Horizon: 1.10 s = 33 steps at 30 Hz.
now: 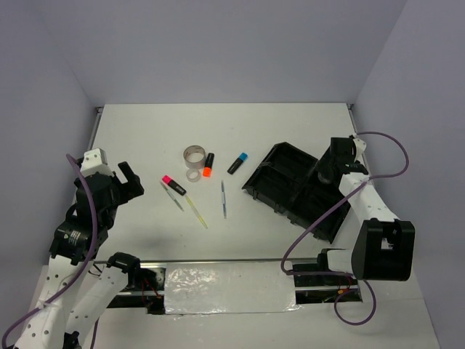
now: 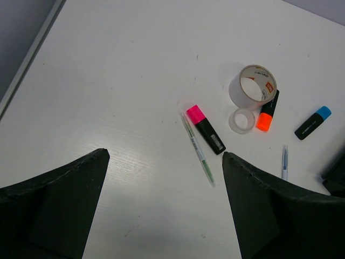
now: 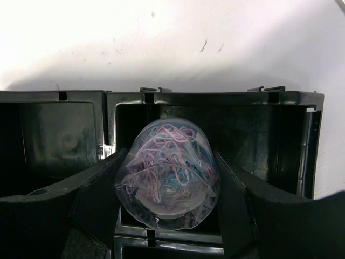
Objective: Sort the stationery into containers
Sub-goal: Place the stationery in the storage box, then pick up the stationery from the center of the board.
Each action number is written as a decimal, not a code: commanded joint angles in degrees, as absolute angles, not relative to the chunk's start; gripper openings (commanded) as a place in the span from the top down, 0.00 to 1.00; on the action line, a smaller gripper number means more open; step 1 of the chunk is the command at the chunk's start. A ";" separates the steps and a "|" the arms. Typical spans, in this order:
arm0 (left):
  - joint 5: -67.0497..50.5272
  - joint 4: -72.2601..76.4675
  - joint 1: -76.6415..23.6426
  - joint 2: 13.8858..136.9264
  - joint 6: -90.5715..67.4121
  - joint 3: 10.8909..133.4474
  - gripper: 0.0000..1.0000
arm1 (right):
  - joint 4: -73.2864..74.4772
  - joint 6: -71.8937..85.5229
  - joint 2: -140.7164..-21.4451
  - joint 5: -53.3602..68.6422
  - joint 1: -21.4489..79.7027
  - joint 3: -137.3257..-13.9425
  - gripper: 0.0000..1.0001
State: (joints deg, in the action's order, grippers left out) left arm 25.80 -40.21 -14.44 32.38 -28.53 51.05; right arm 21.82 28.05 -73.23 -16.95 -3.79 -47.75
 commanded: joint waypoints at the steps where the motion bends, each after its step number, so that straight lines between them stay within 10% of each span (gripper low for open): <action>1: 25.66 -37.62 -14.24 32.34 -27.51 51.68 0.01 | 18.02 28.39 -72.68 -16.61 -4.22 -47.29 0.37; 9: 25.84 -37.71 -14.24 32.96 -27.51 51.68 0.01 | 20.47 27.07 -73.21 -16.52 -3.87 -48.86 0.00; 21: 26.19 -37.88 -14.15 34.01 -27.51 51.86 0.01 | 21.36 24.44 -69.96 -17.07 20.29 -58.87 0.00; 33: 26.63 -38.06 -14.06 34.98 -27.69 51.86 0.01 | 23.99 18.81 -113.62 1.07 37.43 -98.59 0.12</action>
State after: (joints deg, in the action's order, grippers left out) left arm 25.89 -40.23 -14.41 34.37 -28.51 51.03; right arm 20.23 20.03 -107.59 -0.71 35.29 -91.33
